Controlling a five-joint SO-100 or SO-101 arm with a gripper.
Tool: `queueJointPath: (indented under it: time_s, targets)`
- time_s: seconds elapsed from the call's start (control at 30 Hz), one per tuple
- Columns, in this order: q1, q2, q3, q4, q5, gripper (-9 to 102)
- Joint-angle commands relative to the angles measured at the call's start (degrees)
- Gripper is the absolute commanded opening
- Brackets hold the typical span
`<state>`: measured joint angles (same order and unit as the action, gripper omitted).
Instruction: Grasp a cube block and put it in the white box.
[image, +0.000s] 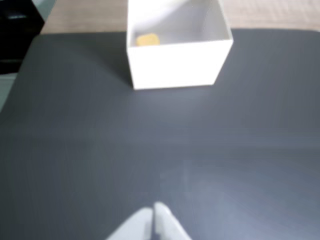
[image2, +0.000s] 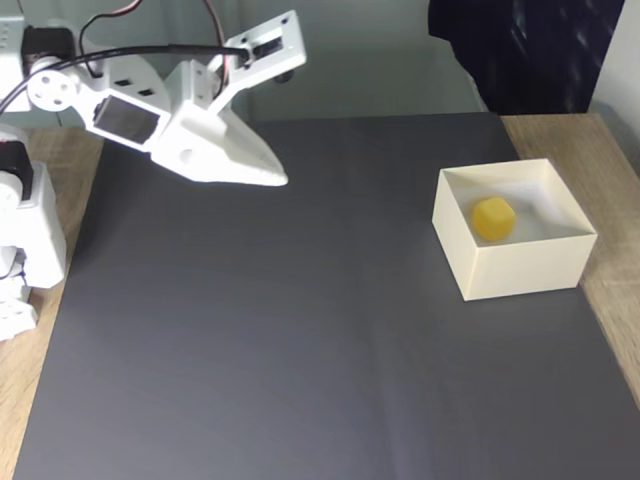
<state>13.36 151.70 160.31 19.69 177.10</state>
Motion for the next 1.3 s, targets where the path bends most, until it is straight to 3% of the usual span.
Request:
queueJointPath:
  time_s: [0.0, 0.53, 1.1, 1.27]
  targets:
    - [0.6, 6.0, 2.2, 2.1, 0.0, 0]
    - [1.3, 35.9, 15.8, 20.2, 0.5, 0]
    - [-0.2, 36.1, 22.0, 24.7, 0.2, 0]
    - [0.0, 36.2, 22.1, 30.9, 0.0, 0]
